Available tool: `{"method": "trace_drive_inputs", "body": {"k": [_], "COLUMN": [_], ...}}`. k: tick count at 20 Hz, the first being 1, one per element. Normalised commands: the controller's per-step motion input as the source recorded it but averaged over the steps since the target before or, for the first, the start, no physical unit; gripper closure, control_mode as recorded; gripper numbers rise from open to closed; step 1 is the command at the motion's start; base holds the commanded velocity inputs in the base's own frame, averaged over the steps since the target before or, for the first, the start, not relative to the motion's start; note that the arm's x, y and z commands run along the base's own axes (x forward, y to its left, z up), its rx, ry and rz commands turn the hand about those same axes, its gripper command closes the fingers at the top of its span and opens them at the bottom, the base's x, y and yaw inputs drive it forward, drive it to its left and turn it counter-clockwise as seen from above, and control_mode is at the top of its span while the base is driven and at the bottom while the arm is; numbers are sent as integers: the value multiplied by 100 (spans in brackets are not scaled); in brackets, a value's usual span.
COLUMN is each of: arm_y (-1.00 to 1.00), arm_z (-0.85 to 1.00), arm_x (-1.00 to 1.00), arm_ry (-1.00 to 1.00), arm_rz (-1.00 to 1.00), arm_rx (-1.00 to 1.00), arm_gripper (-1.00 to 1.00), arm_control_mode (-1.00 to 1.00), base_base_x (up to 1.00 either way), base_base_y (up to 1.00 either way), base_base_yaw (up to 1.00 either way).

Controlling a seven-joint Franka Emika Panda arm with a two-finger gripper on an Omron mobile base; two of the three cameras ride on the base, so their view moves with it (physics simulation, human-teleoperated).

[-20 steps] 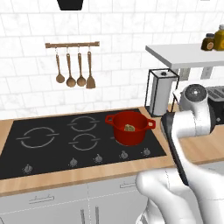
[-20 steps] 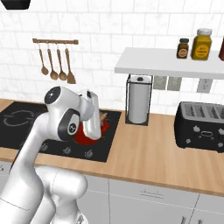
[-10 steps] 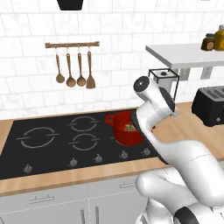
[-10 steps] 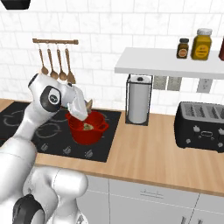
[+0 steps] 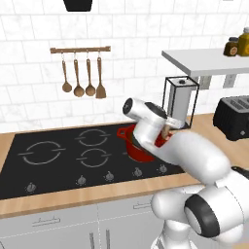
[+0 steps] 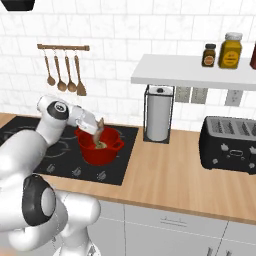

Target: Put the onion and sweet potato in the pot. Retrieve the spatula and lightly stir the vegetables in the pot.

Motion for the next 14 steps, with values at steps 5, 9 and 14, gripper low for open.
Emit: {"method": "trace_drive_inputs", "body": {"k": [5, 9, 14], "arm_y": [3, 0, 11], "arm_z": [-36, -39, -32], "arm_x": [47, 56, 38], "arm_ry": [11, 11, 6], "arm_rz": [0, 0, 5], "arm_rx": [-15, -13, -6], "arm_gripper": [100, 100, 100], "arm_control_mode": [-100, -100, -100], "base_base_x": [0, 0, 0], "base_base_y": [0, 0, 0], "base_base_yaw": [0, 0, 0]}}
